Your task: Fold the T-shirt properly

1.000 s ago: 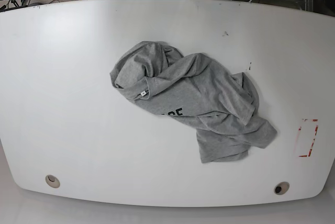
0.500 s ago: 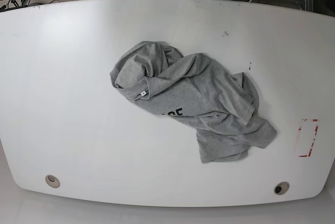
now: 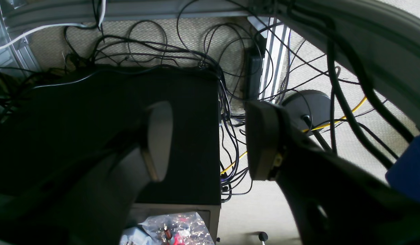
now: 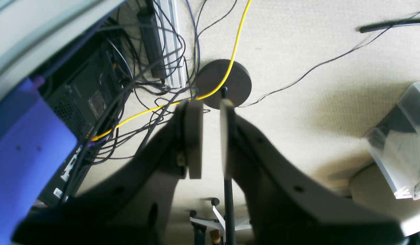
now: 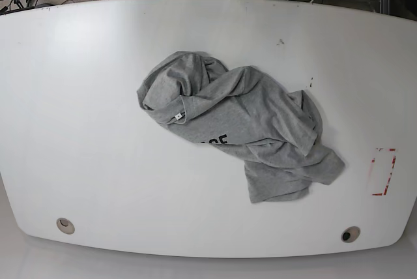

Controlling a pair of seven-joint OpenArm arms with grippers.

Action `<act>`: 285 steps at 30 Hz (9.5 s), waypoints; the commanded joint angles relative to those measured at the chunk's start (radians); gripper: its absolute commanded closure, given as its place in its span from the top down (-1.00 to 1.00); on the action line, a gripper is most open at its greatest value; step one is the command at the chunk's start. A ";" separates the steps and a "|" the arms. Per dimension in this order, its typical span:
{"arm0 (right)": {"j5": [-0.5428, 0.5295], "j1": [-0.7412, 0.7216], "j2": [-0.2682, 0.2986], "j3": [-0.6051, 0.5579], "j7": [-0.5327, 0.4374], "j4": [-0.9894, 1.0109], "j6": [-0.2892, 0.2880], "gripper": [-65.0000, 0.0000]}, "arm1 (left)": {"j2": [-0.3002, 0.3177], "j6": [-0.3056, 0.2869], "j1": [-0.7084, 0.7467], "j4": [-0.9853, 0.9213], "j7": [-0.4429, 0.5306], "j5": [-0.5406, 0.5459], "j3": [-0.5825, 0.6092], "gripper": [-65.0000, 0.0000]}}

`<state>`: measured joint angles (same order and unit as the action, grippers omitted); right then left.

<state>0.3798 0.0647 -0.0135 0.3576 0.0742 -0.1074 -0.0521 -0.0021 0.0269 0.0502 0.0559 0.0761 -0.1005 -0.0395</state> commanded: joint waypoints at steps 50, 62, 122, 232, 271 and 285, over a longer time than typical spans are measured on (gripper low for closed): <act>0.003 0.004 0.000 -0.007 -0.012 0.023 -0.001 -0.75 | -0.001 0.003 -0.004 -0.004 0.003 0.002 0.000 -0.01; 0.002 0.007 0.001 -0.010 -0.014 0.028 0.001 -0.75 | -0.002 0.004 -0.005 -0.009 0.005 0.004 0.002 -0.02; 0.000 0.027 -0.002 -0.017 -0.021 0.040 -0.004 -0.75 | 0.001 0.005 -0.001 0.001 0.001 0.001 -0.003 -0.03; 0.002 0.033 0.002 -0.027 -0.011 0.068 -0.011 -0.78 | 0.005 0.000 -0.007 -0.015 0.009 0.001 -0.003 -0.03; -0.002 0.038 0.002 -0.031 -0.013 0.072 -0.013 -0.84 | 0.026 -0.003 -0.004 -0.017 0.008 0.002 -0.005 -0.04; 0.001 0.043 0.003 -0.033 -0.012 0.079 -0.015 -0.84 | 0.030 -0.003 -0.001 -0.013 0.007 0.002 -0.002 -0.04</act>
<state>0.3843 0.1005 -0.0105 0.3260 0.0559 -0.0360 -0.0605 0.0254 0.0261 0.0448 0.0402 0.0803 -0.1001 -0.0422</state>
